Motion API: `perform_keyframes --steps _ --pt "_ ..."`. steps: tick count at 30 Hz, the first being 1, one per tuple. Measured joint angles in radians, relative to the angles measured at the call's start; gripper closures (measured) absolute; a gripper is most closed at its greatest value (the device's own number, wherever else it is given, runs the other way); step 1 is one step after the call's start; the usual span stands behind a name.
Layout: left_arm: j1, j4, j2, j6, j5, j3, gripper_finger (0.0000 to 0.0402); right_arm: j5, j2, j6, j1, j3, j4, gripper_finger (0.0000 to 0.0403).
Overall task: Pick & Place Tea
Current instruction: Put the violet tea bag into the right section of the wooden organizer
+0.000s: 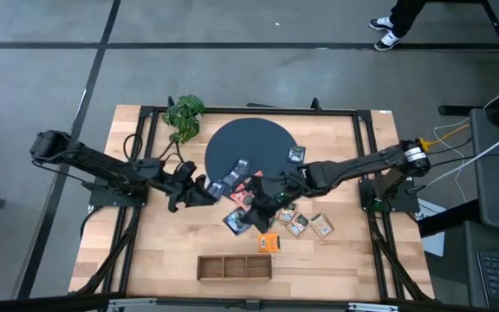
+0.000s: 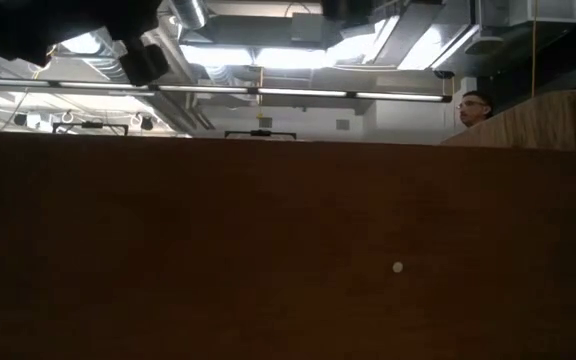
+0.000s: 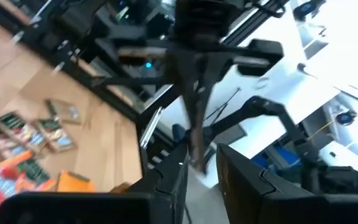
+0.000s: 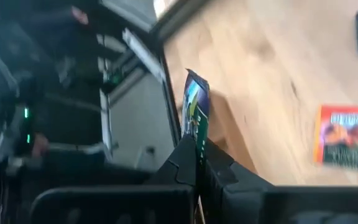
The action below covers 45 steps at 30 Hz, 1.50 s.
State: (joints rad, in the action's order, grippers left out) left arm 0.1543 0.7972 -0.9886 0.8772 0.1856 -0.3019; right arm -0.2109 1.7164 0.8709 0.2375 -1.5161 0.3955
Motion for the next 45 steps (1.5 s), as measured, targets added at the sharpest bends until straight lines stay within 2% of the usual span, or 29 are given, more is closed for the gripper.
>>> perform_keyframes --steps 4,10,15,19,23,28,45 --pt "0.0 -0.069 0.031 0.0 0.0 0.0 0.0327 -0.049 0.0 -0.045 0.03 -0.042 0.125 0.0401" --pt "0.001 -0.156 0.06 0.028 0.0 0.0 0.0335 -0.129 0.017 -0.065 0.061 -0.052 0.196 0.0401" --pt "0.001 -0.236 0.074 0.081 0.0 0.0 0.0337 -0.211 0.109 -0.073 0.084 -0.078 0.228 0.0401" --pt "0.001 -0.287 0.074 0.123 0.0 0.0 0.0337 -0.249 0.208 -0.144 0.1 -0.18 0.333 0.0401" --pt "0.001 -0.326 0.074 0.154 0.0 0.0 0.0337 -0.251 0.293 -0.225 0.107 -0.297 0.483 0.0401" --pt "0.001 -0.344 0.074 0.161 0.001 0.0 0.0337 -0.22 0.367 -0.301 0.107 -0.382 0.547 0.0401" --pt "0.001 -0.361 0.074 0.16 -0.002 0.0 0.0337 -0.218 0.487 -0.461 0.101 -0.389 0.582 0.04"
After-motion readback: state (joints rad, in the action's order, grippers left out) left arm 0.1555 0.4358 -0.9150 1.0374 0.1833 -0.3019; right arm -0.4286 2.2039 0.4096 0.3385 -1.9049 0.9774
